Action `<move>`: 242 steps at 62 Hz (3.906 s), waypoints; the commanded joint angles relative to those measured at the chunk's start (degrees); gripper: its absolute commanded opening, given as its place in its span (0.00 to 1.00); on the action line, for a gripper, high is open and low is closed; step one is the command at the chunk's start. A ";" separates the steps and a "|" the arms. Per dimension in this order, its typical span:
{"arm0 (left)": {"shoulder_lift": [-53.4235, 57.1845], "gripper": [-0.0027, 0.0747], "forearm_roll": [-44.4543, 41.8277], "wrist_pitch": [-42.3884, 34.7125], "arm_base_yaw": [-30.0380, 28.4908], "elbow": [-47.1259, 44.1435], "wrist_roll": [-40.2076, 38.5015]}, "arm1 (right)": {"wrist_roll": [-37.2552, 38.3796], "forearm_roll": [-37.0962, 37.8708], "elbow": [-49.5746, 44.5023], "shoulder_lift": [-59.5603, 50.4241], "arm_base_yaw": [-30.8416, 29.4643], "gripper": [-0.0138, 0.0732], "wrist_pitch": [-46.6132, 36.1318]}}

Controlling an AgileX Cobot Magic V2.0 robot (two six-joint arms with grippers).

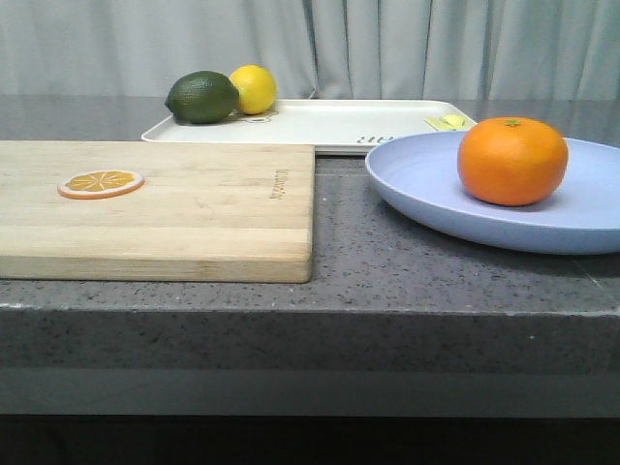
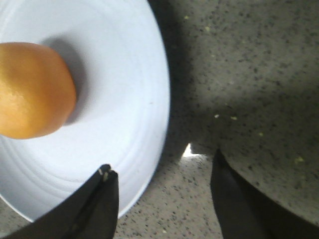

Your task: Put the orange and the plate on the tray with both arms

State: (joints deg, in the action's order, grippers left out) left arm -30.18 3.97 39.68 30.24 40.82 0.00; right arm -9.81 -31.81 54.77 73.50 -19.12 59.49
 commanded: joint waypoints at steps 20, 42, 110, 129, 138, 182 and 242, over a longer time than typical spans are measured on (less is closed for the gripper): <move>-0.12 0.89 0.21 -4.81 -0.03 1.60 0.00 | -2.98 -10.39 2.03 6.48 -0.54 0.59 -1.62; -0.12 0.89 0.21 -4.81 -0.03 1.60 0.00 | -2.98 -10.44 2.03 9.86 -0.54 0.55 -3.99; -0.12 0.89 0.21 -4.81 -0.03 1.60 0.00 | -3.76 -12.86 2.03 10.24 -0.54 0.10 -6.00; -0.12 0.89 0.21 -4.81 -0.03 1.60 0.00 | -0.31 -17.62 4.23 10.24 3.14 0.10 -3.65; -0.12 0.89 0.21 -4.81 -0.03 1.60 0.00 | 3.67 -16.89 8.81 10.25 7.45 0.10 -5.43; -0.12 0.89 0.21 -4.81 -0.03 1.60 0.00 | 29.79 -0.56 56.77 39.61 21.66 0.10 -6.70; -0.12 0.89 0.21 -4.59 -0.03 1.60 0.00 | 34.18 4.18 72.00 52.16 22.20 0.21 -1.65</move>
State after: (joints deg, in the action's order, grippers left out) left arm -30.18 3.90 39.16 30.24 40.82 0.00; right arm 24.48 -25.37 124.68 129.85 3.47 59.58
